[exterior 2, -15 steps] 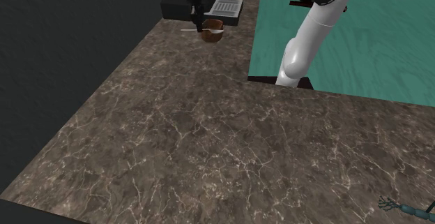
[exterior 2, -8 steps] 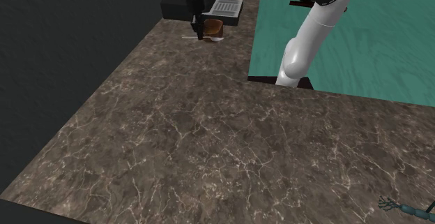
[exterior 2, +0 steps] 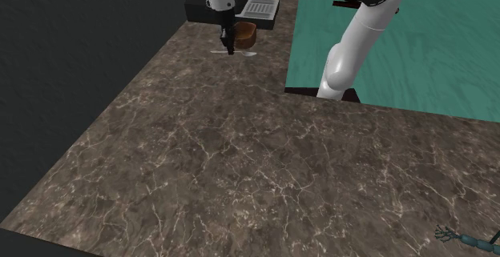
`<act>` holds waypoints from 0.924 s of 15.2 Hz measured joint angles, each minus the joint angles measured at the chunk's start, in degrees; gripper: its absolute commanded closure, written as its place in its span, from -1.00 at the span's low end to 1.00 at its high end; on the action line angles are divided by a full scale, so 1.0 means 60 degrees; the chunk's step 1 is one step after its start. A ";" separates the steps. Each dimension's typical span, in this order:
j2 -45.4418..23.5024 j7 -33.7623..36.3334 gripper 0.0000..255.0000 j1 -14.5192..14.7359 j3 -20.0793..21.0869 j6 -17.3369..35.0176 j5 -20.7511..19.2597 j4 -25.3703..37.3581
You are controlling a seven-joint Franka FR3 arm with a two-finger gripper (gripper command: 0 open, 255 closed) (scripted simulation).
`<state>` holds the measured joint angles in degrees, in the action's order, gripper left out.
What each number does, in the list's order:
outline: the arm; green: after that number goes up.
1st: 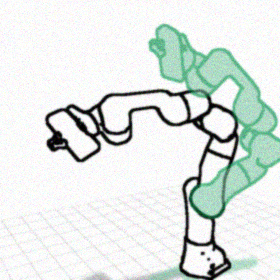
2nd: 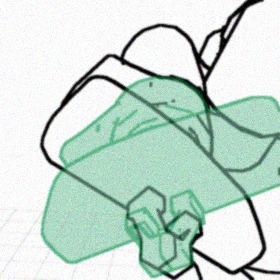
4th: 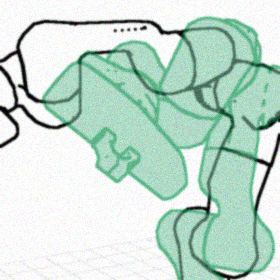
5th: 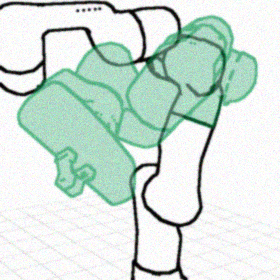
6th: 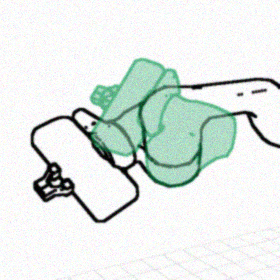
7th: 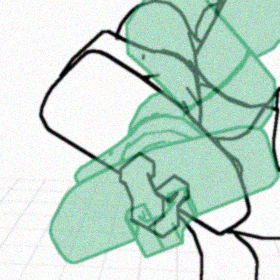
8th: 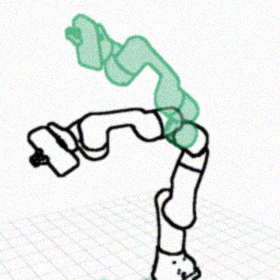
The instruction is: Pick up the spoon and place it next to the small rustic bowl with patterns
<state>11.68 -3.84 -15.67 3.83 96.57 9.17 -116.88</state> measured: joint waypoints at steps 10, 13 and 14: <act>-0.0076 -0.0094 1.00 0.0004 0.0012 0.0678 0.0018 -0.0605; -0.0076 -0.0094 -1.00 0.0004 0.0013 0.0679 0.0018 -0.0606; -0.0075 -0.0094 -1.00 0.0006 0.0015 0.0679 0.0019 -0.0605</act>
<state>11.23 -4.40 -15.63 3.92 100.64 9.28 -120.51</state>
